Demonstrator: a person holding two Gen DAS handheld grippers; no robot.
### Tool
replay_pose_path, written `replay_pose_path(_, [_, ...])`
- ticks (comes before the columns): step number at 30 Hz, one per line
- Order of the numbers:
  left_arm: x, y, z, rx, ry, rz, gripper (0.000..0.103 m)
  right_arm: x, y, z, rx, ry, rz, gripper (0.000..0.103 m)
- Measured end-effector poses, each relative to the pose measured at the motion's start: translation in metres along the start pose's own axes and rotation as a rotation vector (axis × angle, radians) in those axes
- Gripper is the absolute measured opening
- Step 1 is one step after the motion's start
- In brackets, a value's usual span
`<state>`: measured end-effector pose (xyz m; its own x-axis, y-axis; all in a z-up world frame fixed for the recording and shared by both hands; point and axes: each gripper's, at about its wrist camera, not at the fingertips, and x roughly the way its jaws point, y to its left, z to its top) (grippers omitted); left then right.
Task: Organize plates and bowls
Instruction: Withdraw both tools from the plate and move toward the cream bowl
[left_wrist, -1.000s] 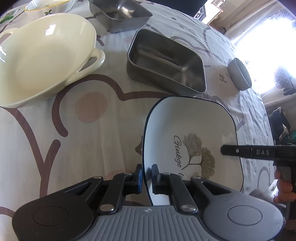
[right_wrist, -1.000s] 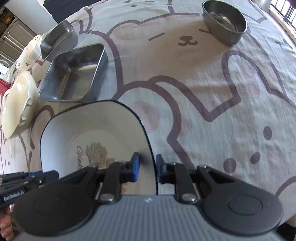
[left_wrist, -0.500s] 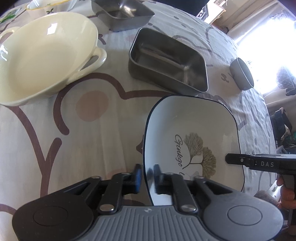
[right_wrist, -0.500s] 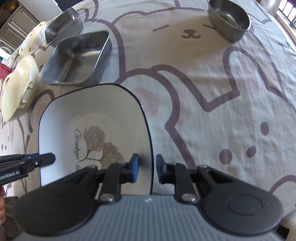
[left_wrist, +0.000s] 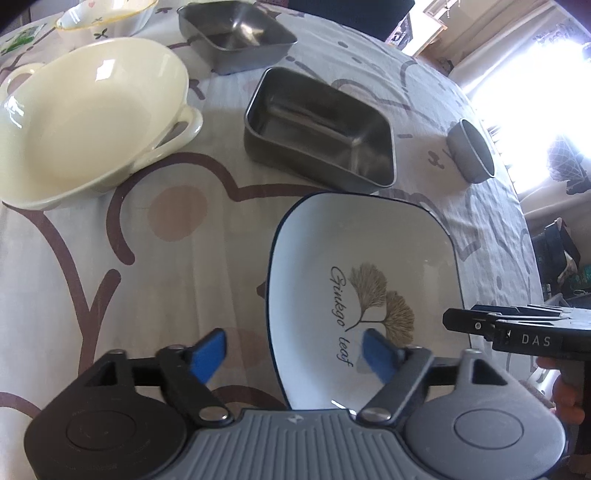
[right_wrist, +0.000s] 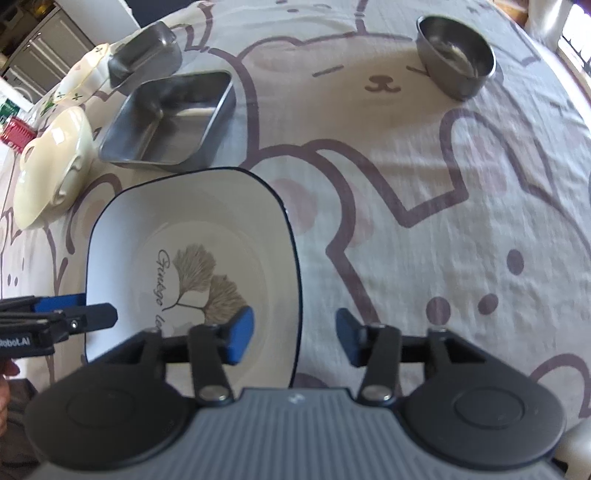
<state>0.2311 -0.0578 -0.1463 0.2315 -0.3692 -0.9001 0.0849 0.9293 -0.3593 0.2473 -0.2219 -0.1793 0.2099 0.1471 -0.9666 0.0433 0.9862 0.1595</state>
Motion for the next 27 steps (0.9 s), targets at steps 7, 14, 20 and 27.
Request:
replay_pose_path(7, [-0.021,-0.003,-0.005,0.040,-0.063,-0.014,0.103,-0.018,0.000,-0.003,0.016,-0.064,0.017,0.095])
replay_pose_path(14, [-0.062,0.007,-0.004,0.045,-0.197,-0.040,0.103,-0.054,0.013,-0.006,-0.013,-0.242,0.060,0.103])
replay_pose_path(20, [-0.107,0.024,0.012,0.018,-0.339,-0.055,0.103,-0.087,0.034,0.000,-0.013,-0.420,0.146,0.103])
replay_pose_path(27, [-0.150,0.044,0.046,0.026,-0.497,0.072,0.103,-0.108,0.089,0.026,-0.034,-0.510,0.296,0.103])
